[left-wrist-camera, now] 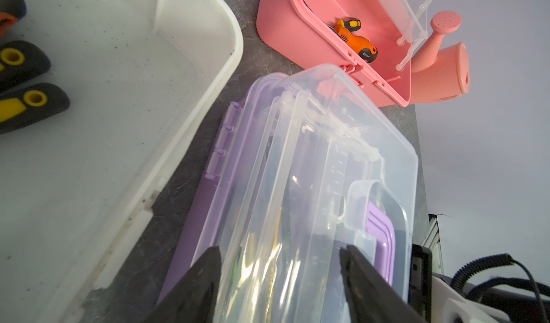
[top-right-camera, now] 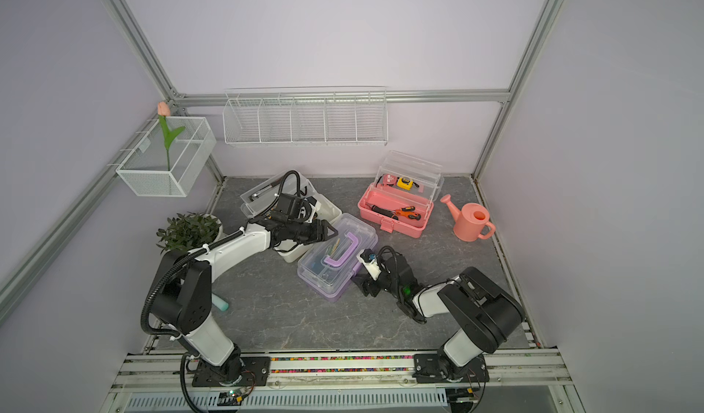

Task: Close toolboxes
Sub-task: Move the toolbox to the center of the board.

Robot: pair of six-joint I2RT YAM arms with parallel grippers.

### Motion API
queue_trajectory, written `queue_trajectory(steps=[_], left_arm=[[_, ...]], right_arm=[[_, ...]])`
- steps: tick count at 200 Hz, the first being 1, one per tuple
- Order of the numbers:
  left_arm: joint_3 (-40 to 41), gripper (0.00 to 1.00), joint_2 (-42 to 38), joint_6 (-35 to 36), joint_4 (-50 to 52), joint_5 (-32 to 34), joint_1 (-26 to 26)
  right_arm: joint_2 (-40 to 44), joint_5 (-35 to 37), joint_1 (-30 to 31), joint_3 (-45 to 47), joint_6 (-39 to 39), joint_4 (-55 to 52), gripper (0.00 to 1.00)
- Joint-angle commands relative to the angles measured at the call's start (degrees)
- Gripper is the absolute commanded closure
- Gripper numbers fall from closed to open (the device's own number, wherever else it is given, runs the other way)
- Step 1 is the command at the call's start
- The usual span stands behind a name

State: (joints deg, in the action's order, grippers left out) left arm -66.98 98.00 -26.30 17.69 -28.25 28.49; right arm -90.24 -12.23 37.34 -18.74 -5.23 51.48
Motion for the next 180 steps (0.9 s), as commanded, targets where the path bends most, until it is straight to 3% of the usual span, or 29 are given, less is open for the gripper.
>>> queue_trajectory(steps=[1,22,47,63,95,153,180], left_arm=[[0.2,0.34,2.4,0.0,1.8,-0.2,0.1],[0.0,0.34,2.7,0.0,1.6,-0.5,0.1],[-0.2,0.34,2.8,0.2,1.8,-0.4,0.2],[-0.2,0.34,2.7,0.5,2.1,0.3,0.1],[-0.4,0.34,3.2,0.8,2.3,0.8,0.1],[-1.4,0.34,4.0,1.0,2.3,0.8,0.1],[-1.2,0.34,3.9,0.7,1.8,0.7,0.1]], right_arm=[[-1.0,2.8,0.5,-0.7,-2.4,7.2,0.21],[-2.0,4.2,0.5,-0.3,-2.7,9.6,0.28],[-2.1,5.1,0.5,0.2,-2.6,10.9,0.44],[-0.8,5.7,0.6,1.4,-2.2,10.6,0.49],[4.8,6.6,0.9,4.0,-0.9,5.8,0.53],[18.6,7.2,1.3,4.9,0.2,-13.5,0.55],[22.6,11.5,0.6,5.0,1.0,-21.2,0.56]])
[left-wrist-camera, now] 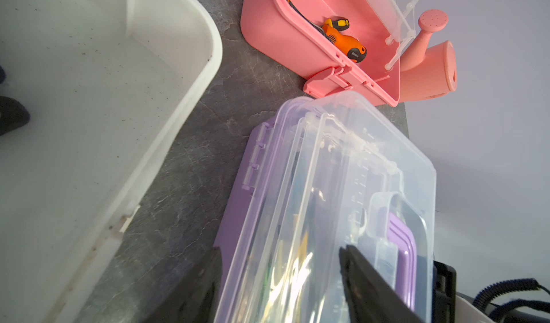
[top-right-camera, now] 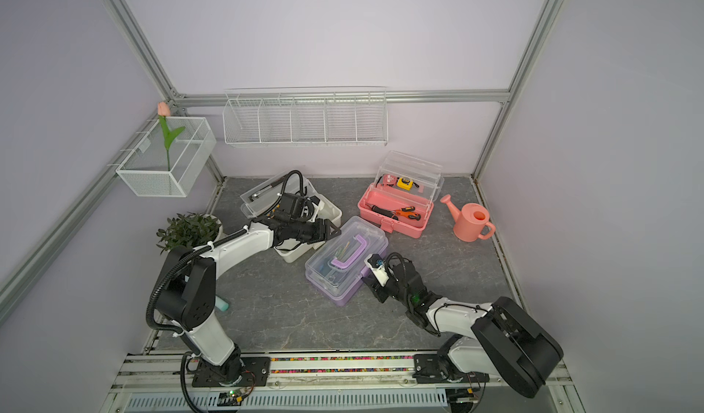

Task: Close toolboxes
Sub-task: Move the toolbox to the center of the board.

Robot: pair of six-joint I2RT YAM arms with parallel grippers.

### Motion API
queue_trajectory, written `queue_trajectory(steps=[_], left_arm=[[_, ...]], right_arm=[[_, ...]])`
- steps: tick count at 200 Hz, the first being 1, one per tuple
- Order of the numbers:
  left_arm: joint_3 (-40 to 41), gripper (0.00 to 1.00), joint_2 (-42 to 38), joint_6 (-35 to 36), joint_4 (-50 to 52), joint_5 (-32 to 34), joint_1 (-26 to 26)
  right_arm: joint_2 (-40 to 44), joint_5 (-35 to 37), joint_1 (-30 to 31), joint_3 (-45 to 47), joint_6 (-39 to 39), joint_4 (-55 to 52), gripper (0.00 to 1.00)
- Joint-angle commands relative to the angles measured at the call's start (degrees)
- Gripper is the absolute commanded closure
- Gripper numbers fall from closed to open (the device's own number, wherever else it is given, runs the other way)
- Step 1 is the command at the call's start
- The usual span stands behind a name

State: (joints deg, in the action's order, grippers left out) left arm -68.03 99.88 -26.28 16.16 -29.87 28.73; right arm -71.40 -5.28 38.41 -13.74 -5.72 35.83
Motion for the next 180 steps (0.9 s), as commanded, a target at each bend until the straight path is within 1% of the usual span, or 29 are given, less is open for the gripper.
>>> queue_trajectory(steps=[1,33,52,60,83,89,102,137,160,180], left_arm=[[-0.1,0.34,2.0,0.7,3.3,2.3,-0.1],[0.3,0.35,2.0,0.4,2.7,1.8,0.0],[0.7,0.34,1.3,0.2,2.6,1.5,0.0],[0.9,0.35,0.9,0.1,2.6,1.4,0.0],[1.7,0.34,-0.5,0.0,2.9,1.4,0.1],[1.9,0.34,-1.0,0.0,3.1,1.5,0.1],[2.4,0.33,-2.2,-0.2,3.4,1.6,0.2],[3.1,0.30,-5.4,-0.9,4.6,0.3,0.1],[4.4,0.29,-7.7,-1.7,4.8,-1.3,0.3],[5.3,0.28,-8.8,-2.0,4.6,-2.5,1.4]], right_arm=[[3.8,4.7,-0.5,-0.1,1.6,-5.8,0.56],[4.3,4.5,-1.9,-0.1,3.6,-7.3,0.55],[3.7,3.8,-1.9,0.0,3.8,-6.5,0.52],[3.7,3.7,-1.9,-0.1,3.8,-6.7,0.47],[4.9,3.5,-1.9,-0.7,4.1,-9.4,0.27],[5.6,3.6,-1.9,-1.2,4.3,-11.0,0.24],[7.4,3.8,-1.9,-2.5,5.1,-15.6,0.21],[13.2,3.9,-2.2,-7.4,8.4,-30.2,0.19],[16.2,2.2,-2.8,-11.4,10.8,-38.7,0.18],[17.7,0.6,-4.1,-15.3,12.6,-44.8,0.19]])
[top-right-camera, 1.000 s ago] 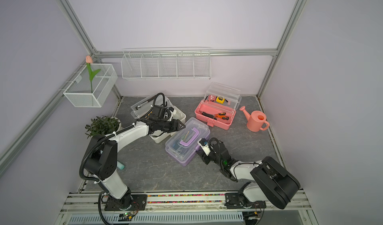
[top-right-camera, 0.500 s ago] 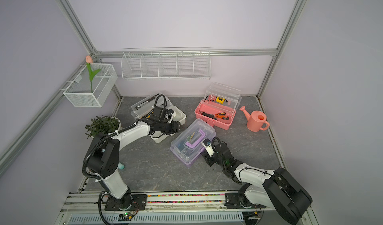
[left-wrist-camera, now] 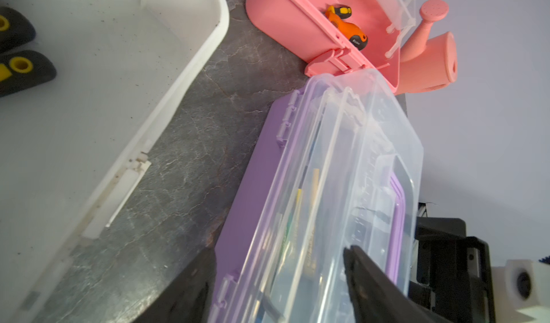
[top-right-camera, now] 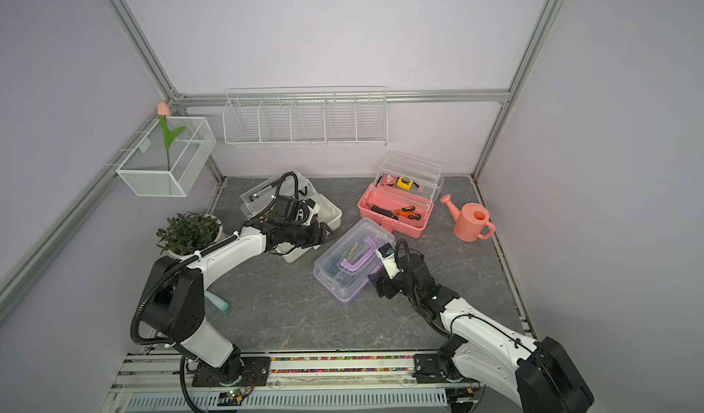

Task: Close toolboxes
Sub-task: Move the toolbox to the center of the board.

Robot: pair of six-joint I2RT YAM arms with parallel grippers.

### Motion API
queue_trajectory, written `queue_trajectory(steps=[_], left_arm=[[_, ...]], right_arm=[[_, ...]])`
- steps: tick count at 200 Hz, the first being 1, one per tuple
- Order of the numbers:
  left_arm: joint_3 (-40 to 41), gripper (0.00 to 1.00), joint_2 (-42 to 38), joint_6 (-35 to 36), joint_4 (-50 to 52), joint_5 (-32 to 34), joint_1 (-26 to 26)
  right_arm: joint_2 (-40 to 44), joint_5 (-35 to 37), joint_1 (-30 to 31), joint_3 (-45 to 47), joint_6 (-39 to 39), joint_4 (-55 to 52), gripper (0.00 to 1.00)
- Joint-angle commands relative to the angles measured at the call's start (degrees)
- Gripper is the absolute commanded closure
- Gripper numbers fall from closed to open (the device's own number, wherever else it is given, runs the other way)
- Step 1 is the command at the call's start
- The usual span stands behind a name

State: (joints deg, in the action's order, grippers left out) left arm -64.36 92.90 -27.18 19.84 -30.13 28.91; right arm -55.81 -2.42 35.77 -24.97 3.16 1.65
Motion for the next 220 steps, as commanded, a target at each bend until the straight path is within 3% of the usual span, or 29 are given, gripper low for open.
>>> queue_trajectory(steps=[1,29,89,126,183,220], left_arm=[[1.7,0.28,-1.8,-1.0,1.0,-2.3,1.3],[2.3,0.29,-0.2,-1.0,0.4,-2.8,4.3],[2.5,0.31,2.6,-4.7,-6.1,-3.3,8.0],[0.1,0.32,5.5,-8.9,-12.4,-3.2,13.0],[-6.1,0.39,14.7,-18.7,-23.8,-3.7,23.1],[-9.8,0.40,17.7,-22.5,-28.1,-3.2,24.5]], right_arm=[[2.1,-2.3,-1.4,-4.3,3.8,-10.9,0.19],[0.7,-2.4,-4.0,-10.5,5.9,-15.5,0.18],[-13.5,-2.6,-6.7,-28.7,9.4,-22.8,0.19],[-15.5,-0.8,-7.1,-31.5,11.8,-17.8,0.19],[-17.0,5.2,-9.5,-36.7,12.6,-22.3,0.18],[-15.0,6.4,-10.1,-35.4,13.2,-23.6,0.19]])
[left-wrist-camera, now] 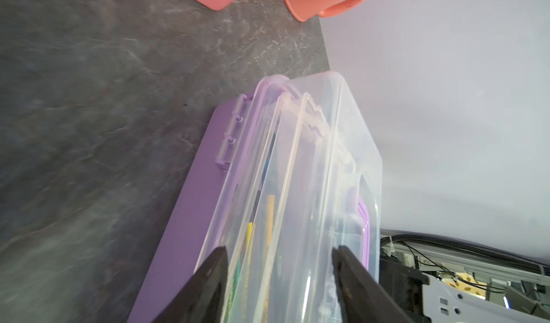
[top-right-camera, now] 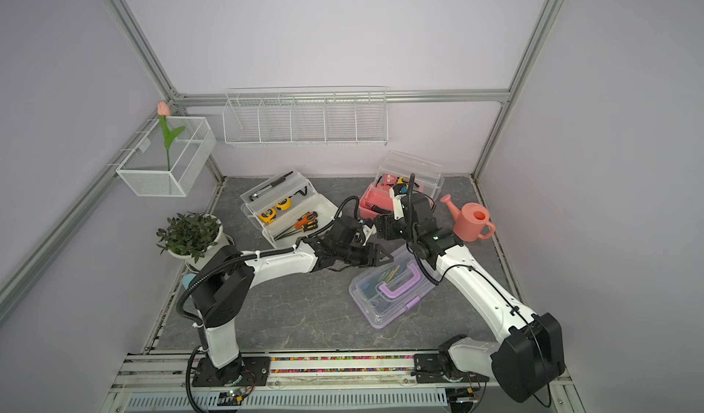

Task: Close toolboxes
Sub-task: Move the toolbox to the center of the board.

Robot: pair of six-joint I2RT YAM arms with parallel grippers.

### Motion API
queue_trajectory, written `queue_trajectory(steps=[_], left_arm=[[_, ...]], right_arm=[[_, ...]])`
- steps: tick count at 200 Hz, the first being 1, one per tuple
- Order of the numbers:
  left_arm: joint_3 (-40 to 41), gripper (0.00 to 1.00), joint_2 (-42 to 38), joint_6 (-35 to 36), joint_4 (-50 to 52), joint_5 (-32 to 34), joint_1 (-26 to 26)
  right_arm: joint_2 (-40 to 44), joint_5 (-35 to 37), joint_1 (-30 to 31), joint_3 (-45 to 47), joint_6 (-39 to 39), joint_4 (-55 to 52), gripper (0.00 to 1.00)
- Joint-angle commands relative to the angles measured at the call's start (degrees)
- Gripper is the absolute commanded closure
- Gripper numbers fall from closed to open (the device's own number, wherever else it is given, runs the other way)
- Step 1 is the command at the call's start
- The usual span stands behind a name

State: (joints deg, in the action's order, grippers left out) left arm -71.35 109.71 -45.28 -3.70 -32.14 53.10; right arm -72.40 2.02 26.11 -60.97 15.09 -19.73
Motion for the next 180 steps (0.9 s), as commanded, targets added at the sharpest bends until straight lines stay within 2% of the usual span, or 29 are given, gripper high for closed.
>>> queue_trajectory(steps=[1,25,47,99,117,137,142,144,147,180], left_arm=[[-2.9,0.40,0.7,-4.3,-4.6,-1.1,0.3],[-2.6,0.35,-2.7,-0.6,-0.6,1.5,-2.2],[0.1,0.32,-7.7,2.8,3.7,3.5,-7.8],[6.4,0.27,-23.4,10.9,15.4,11.1,-23.4],[8.1,0.26,-27.1,12.9,18.2,14.0,-28.1],[8.7,0.24,-28.5,12.9,22.5,20.2,-31.5],[8.8,0.25,-28.6,13.3,22.9,20.4,-32.3],[8.9,0.25,-28.5,13.4,22.9,20.4,-32.5],[9.1,0.24,-28.5,13.4,22.9,20.3,-33.0],[10.0,0.25,-27.4,12.9,20.7,19.5,-35.8]], right_arm=[[1.6,2.0,-0.4,0.7,1.3,-2.3,0.19],[3.4,0.4,-0.2,2.0,1.4,-3.9,0.21],[4.1,-0.9,1.9,2.8,1.1,-5.1,0.22],[0.3,4.6,16.9,2.5,-2.6,-7.6,0.23],[-1.7,8.2,22.4,2.0,-4.9,-8.6,0.23],[-4.5,14.6,28.5,1.0,-7.5,-11.3,0.21],[-5.4,16.1,29.8,0.7,-8.0,-11.9,0.20],[-5.6,16.7,30.2,0.6,-8.2,-12.1,0.16],[-6.2,17.6,30.9,0.5,-8.6,-12.4,0.14],[-10.9,28.1,36.1,-0.2,-11.4,-14.1,0.12]])
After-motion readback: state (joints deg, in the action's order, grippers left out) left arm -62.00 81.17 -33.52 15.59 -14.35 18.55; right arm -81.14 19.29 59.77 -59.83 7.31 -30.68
